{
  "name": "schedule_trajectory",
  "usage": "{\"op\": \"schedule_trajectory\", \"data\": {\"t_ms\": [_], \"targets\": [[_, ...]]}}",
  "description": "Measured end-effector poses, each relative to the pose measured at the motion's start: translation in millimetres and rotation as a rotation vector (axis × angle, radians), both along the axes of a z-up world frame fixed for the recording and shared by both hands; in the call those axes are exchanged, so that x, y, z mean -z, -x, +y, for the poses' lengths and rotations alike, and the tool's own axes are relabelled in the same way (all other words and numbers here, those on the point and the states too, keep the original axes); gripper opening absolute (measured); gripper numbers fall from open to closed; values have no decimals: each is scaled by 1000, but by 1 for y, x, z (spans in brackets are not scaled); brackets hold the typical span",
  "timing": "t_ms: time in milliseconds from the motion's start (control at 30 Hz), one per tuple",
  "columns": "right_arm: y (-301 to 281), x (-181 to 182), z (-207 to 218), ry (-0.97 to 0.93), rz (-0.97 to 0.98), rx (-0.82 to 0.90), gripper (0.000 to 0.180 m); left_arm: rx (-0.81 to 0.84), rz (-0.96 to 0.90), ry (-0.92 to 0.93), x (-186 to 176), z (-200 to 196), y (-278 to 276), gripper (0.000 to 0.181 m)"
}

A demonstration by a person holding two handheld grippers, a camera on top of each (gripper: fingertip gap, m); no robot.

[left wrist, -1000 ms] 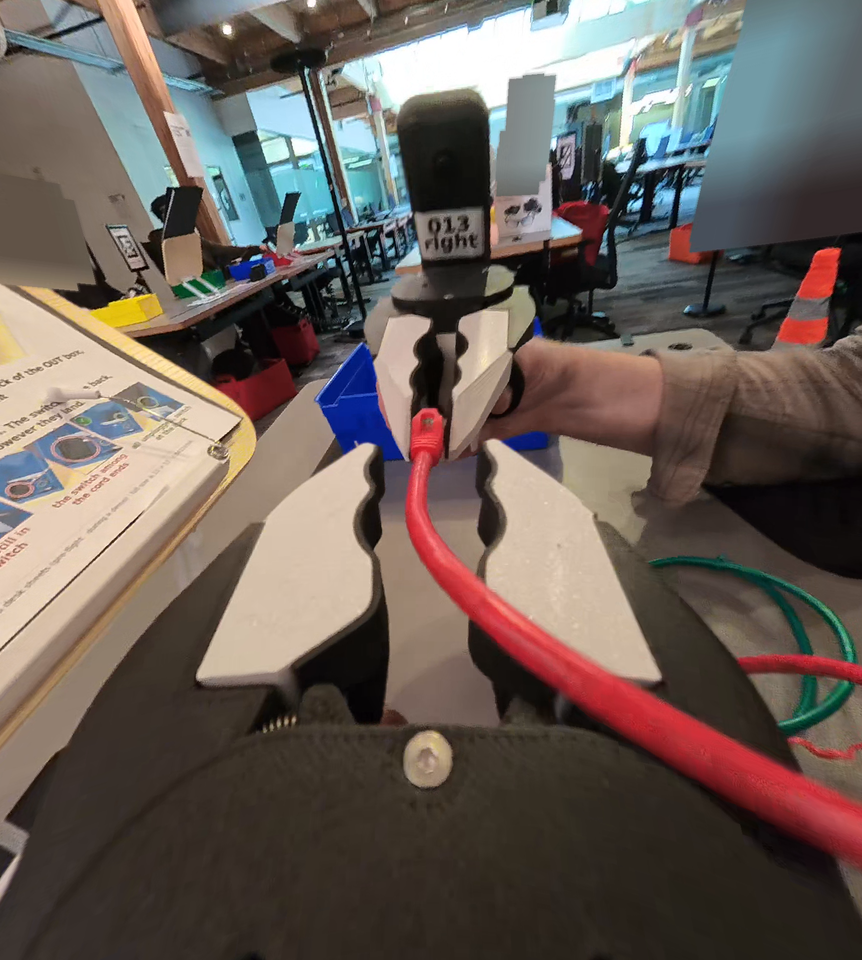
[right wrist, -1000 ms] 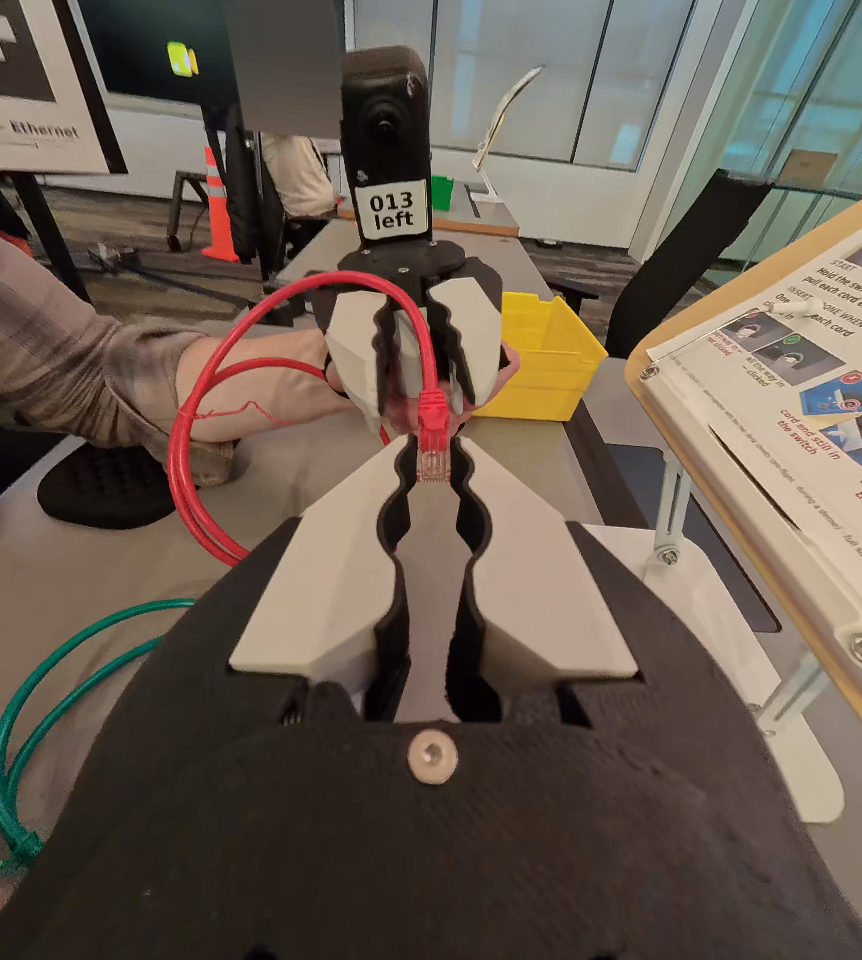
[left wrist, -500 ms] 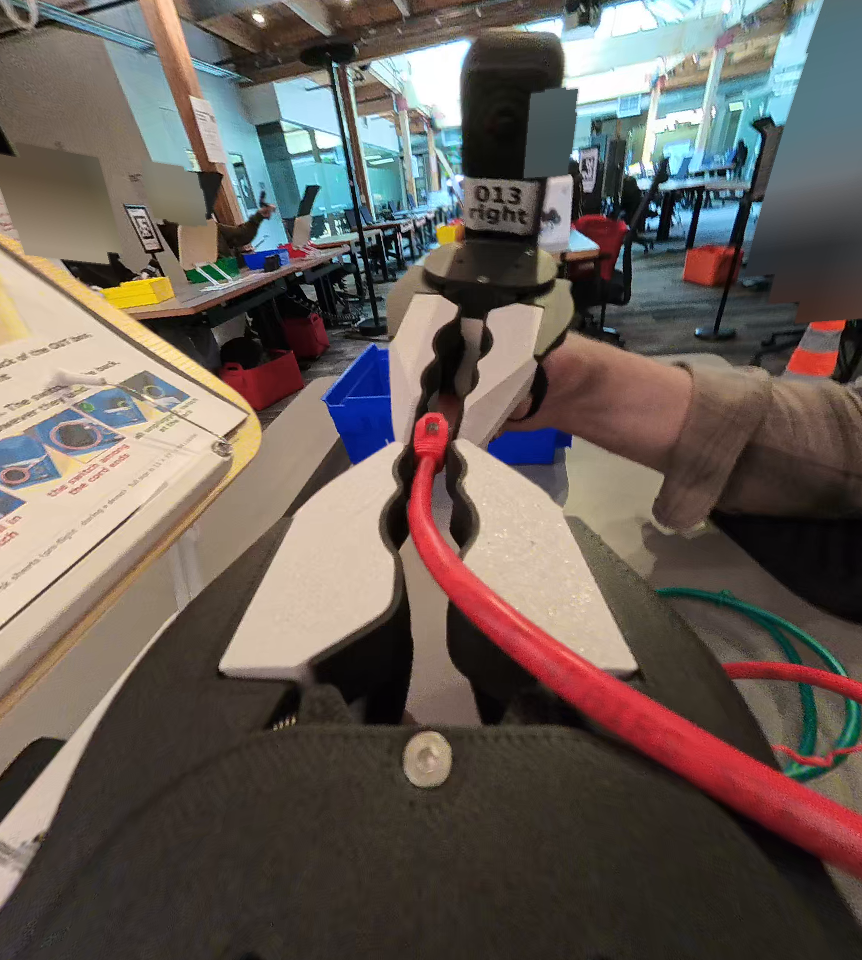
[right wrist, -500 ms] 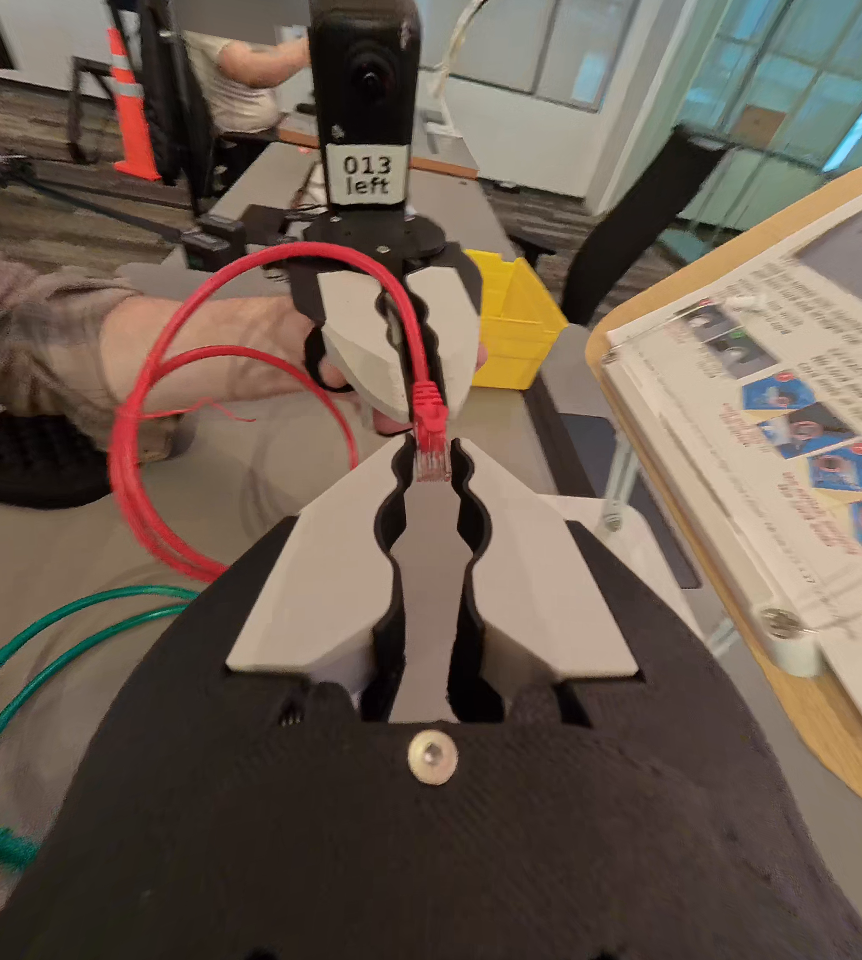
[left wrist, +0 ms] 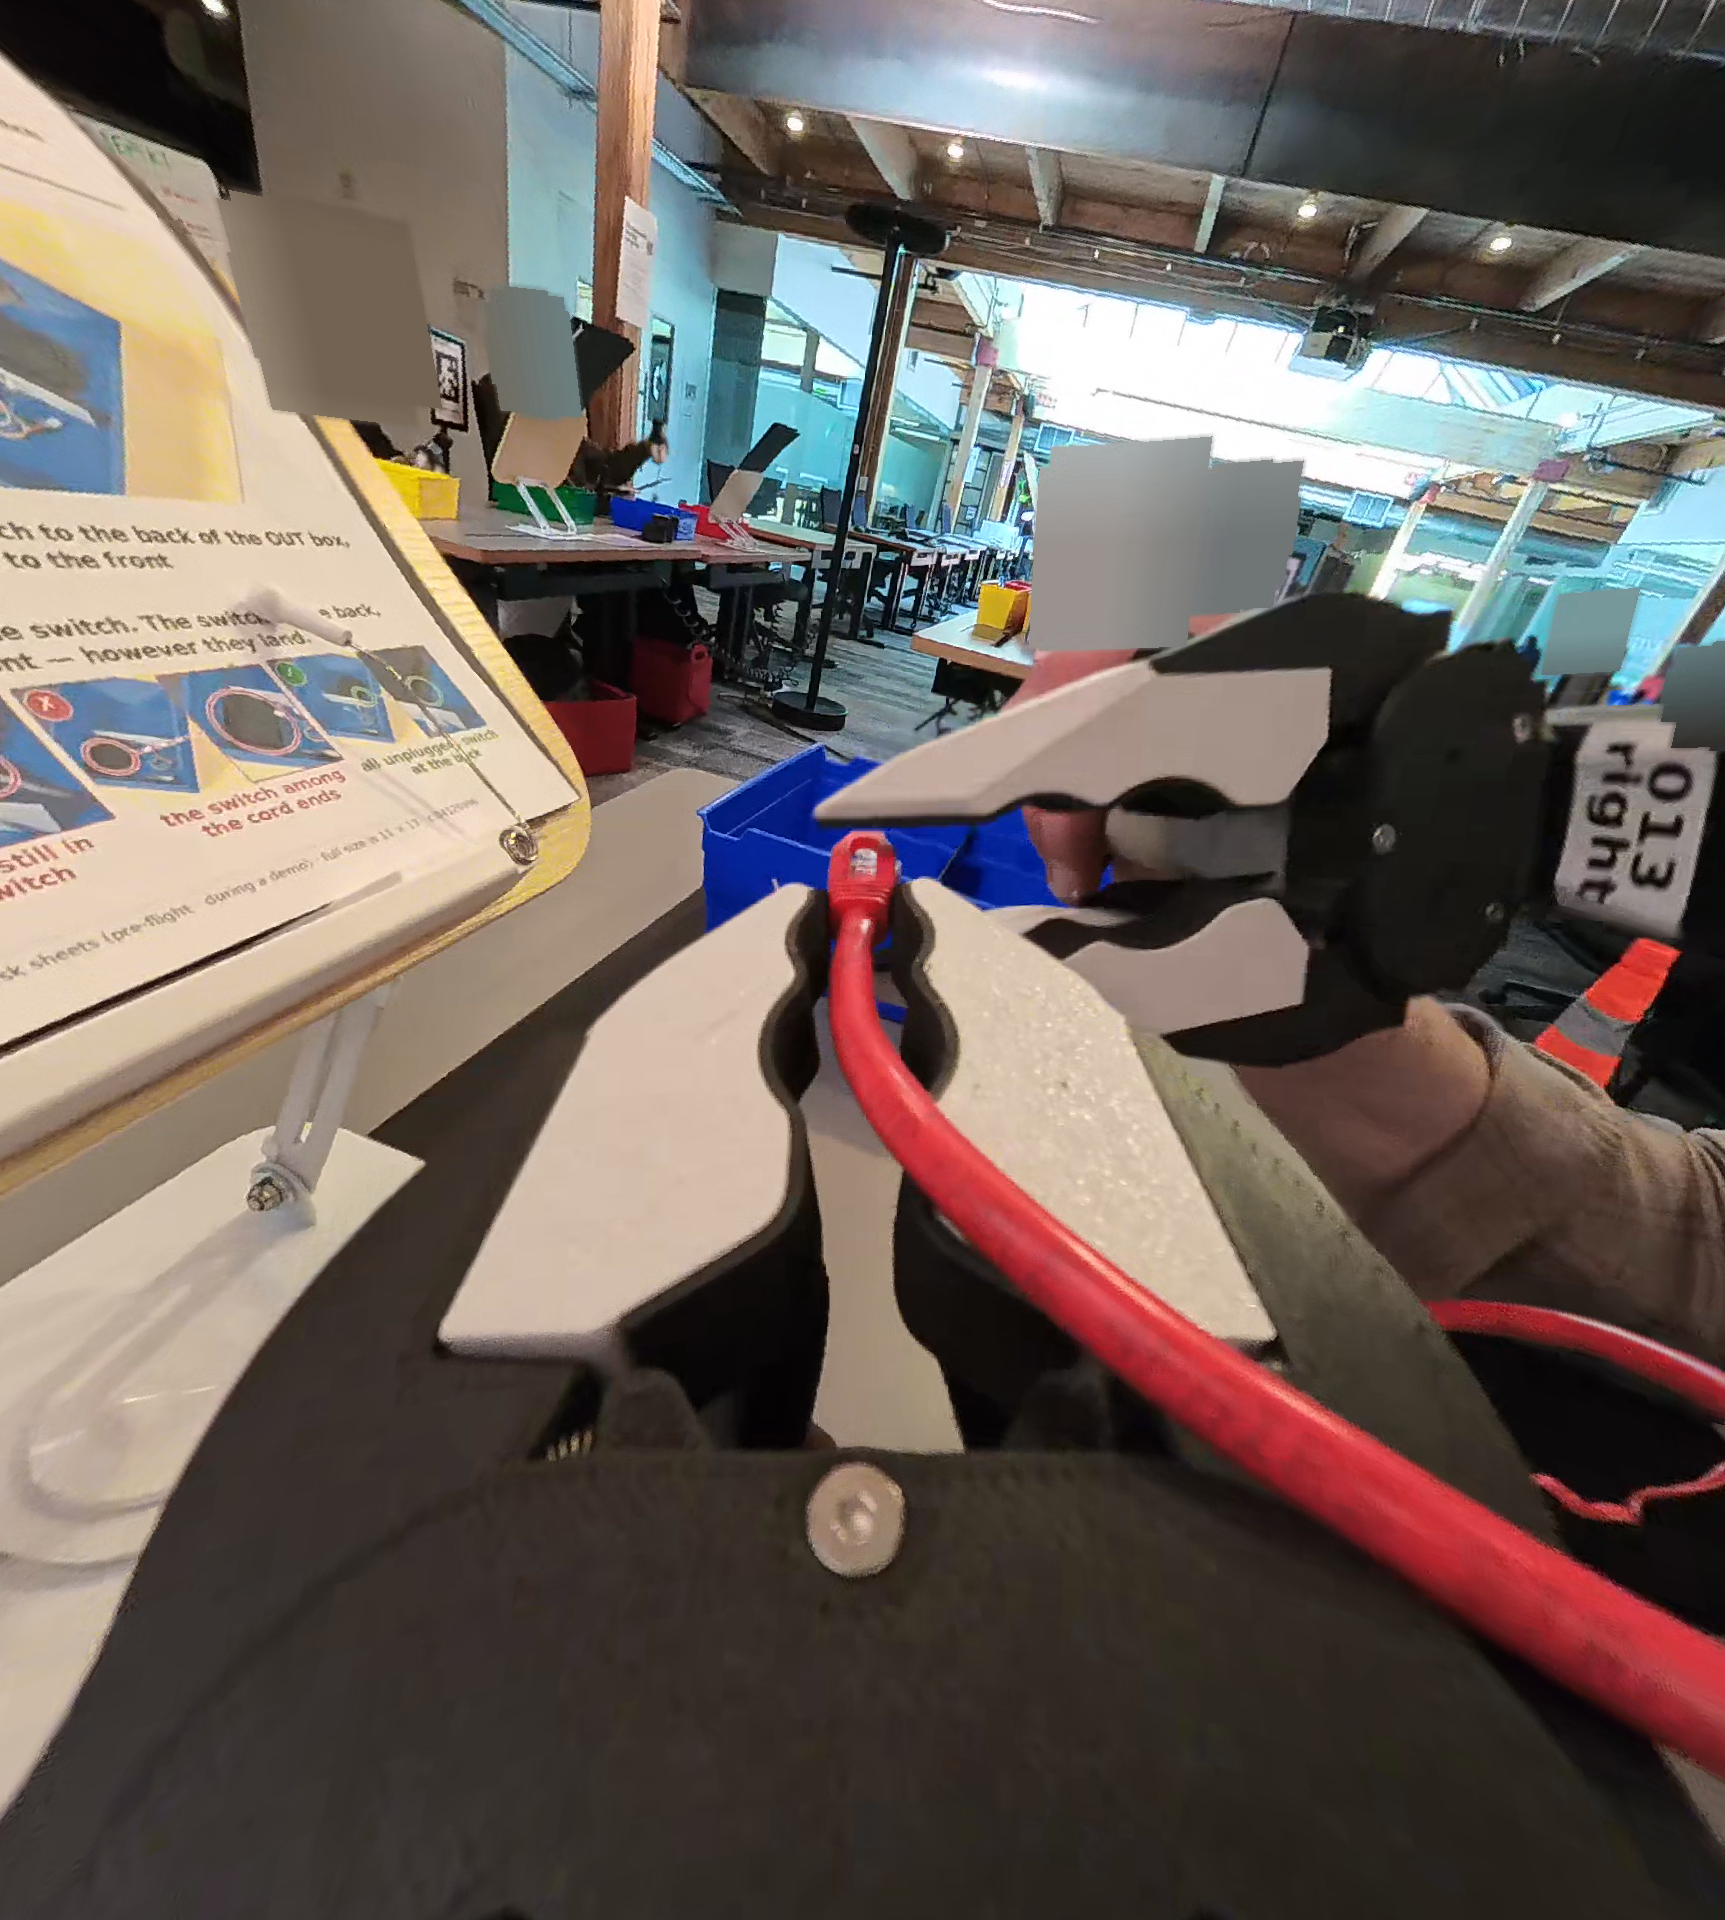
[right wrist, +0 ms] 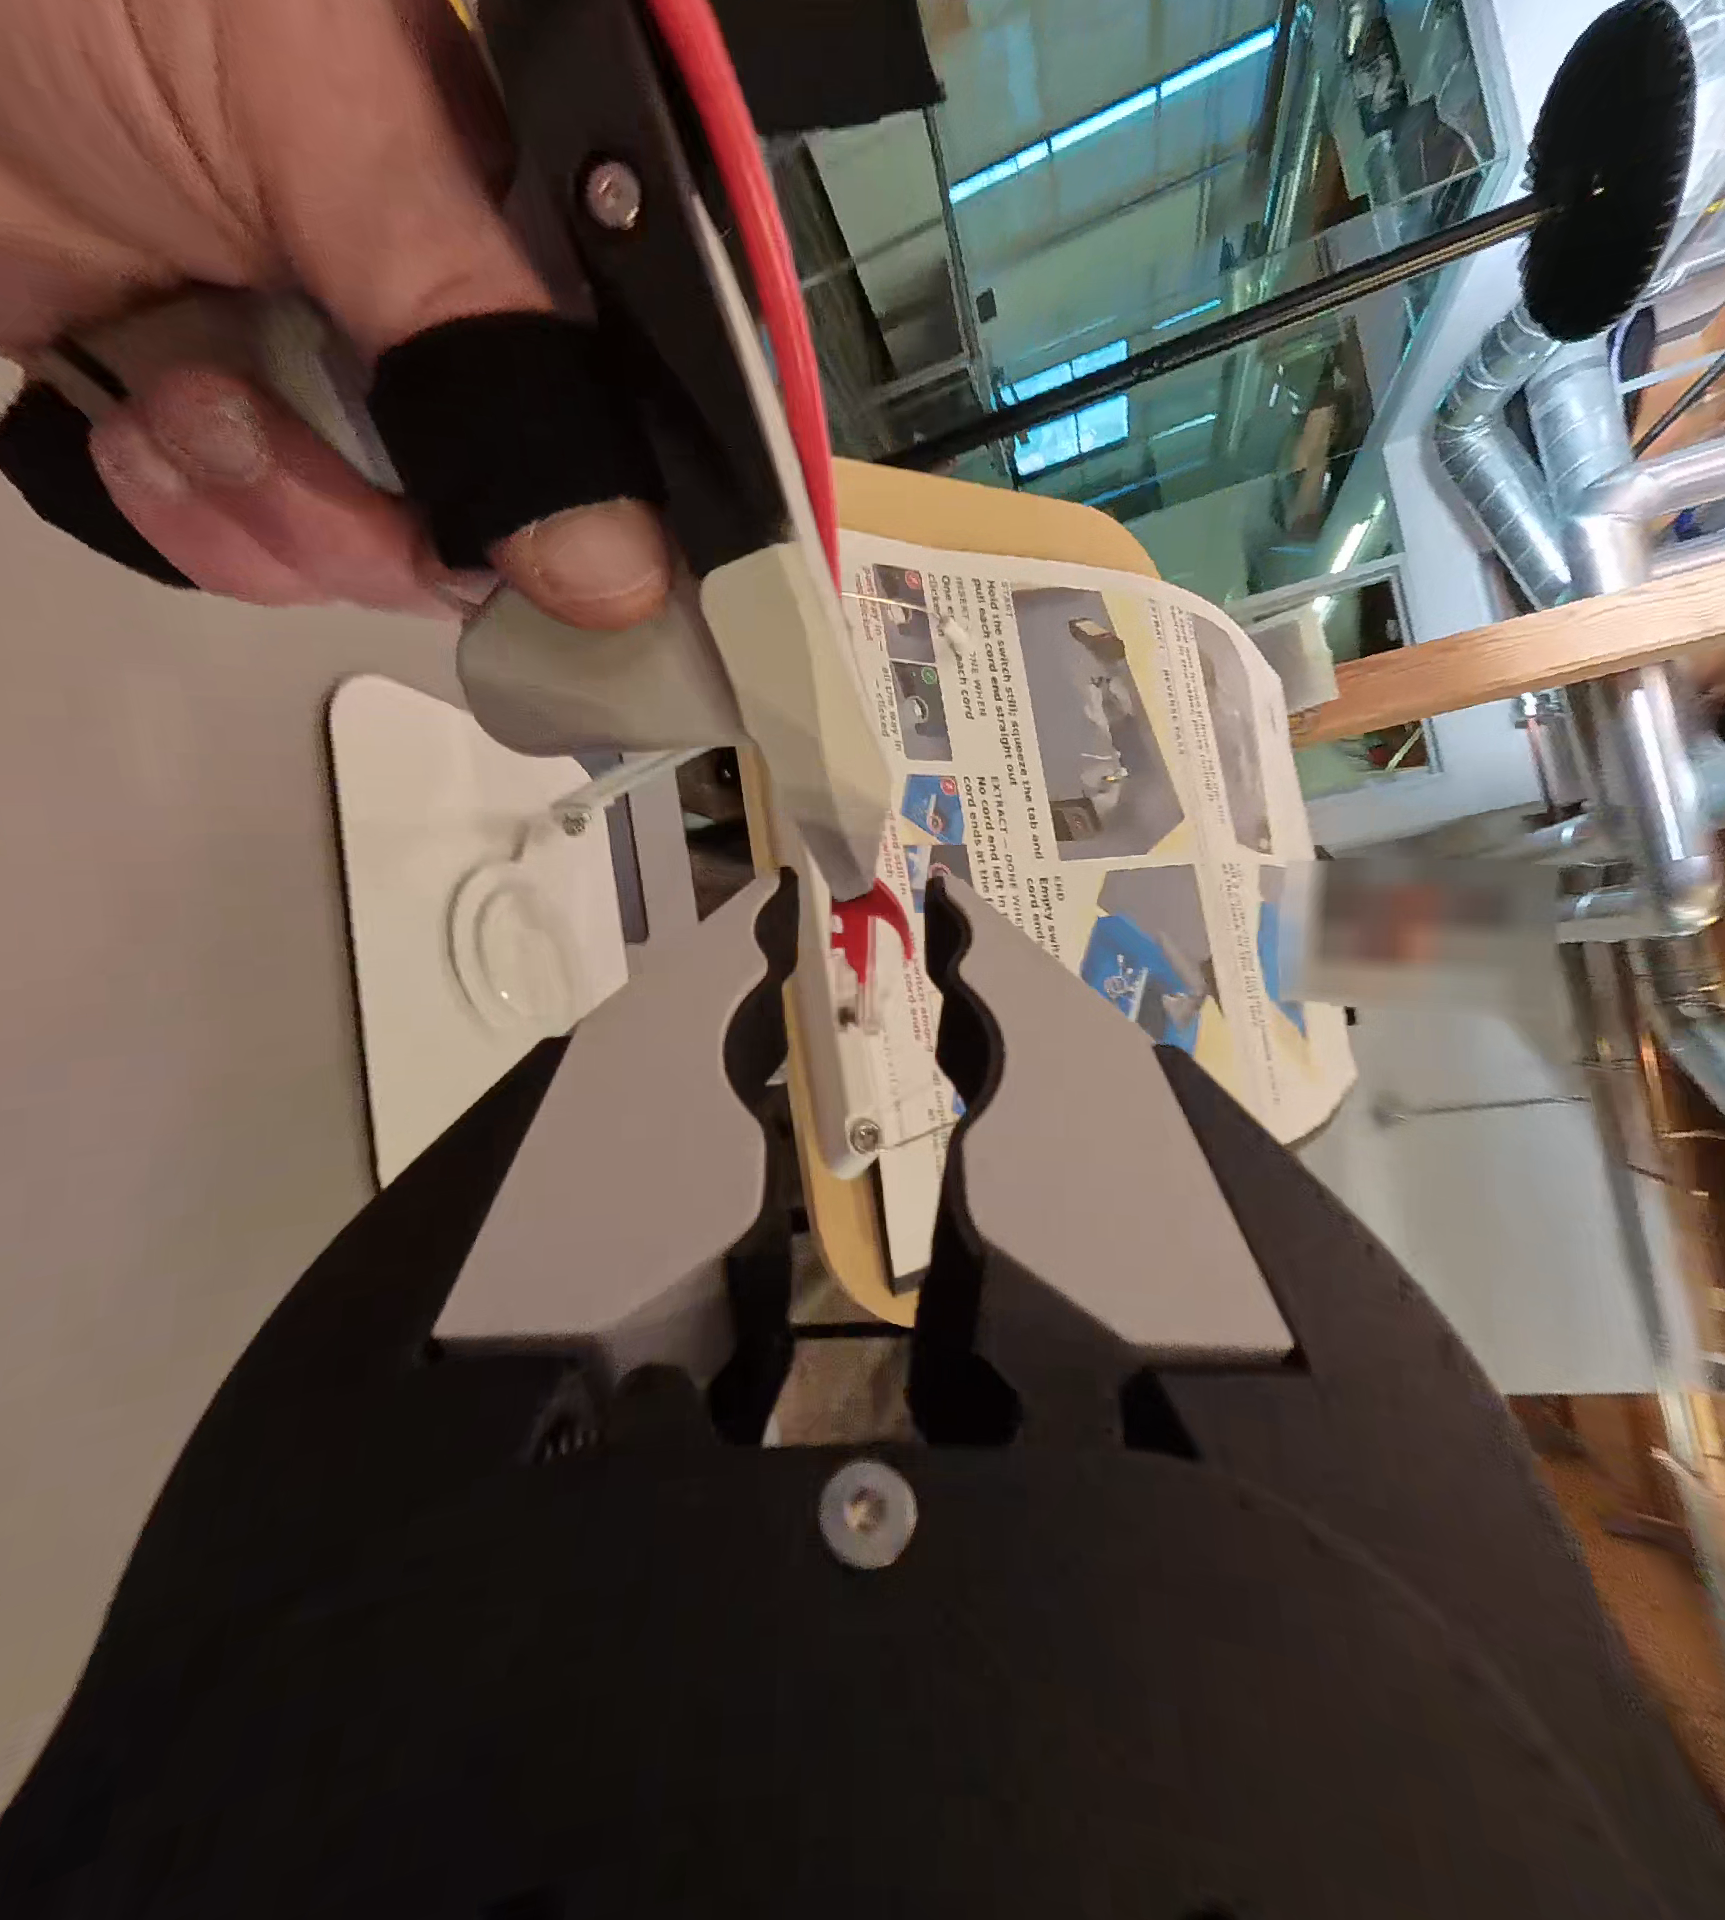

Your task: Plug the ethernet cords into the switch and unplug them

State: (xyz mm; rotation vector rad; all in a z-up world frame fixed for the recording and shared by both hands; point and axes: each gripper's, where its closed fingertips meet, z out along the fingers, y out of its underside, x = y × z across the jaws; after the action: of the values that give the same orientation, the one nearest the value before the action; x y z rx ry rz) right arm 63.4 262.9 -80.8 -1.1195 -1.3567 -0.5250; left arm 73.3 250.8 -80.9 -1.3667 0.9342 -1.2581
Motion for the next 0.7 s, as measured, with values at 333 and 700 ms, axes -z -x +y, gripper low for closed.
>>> {"op": "schedule_trajectory", "data": {"t_ms": [333, 700], "targets": [[-2, 0, -1, -67, -115, 54, 11, 45, 26, -10, -5, -7, 1, 34], [13, 0, -16, -79, -220, 17, 10, 138, 172, 18, 0, -21, 10, 14]]}}
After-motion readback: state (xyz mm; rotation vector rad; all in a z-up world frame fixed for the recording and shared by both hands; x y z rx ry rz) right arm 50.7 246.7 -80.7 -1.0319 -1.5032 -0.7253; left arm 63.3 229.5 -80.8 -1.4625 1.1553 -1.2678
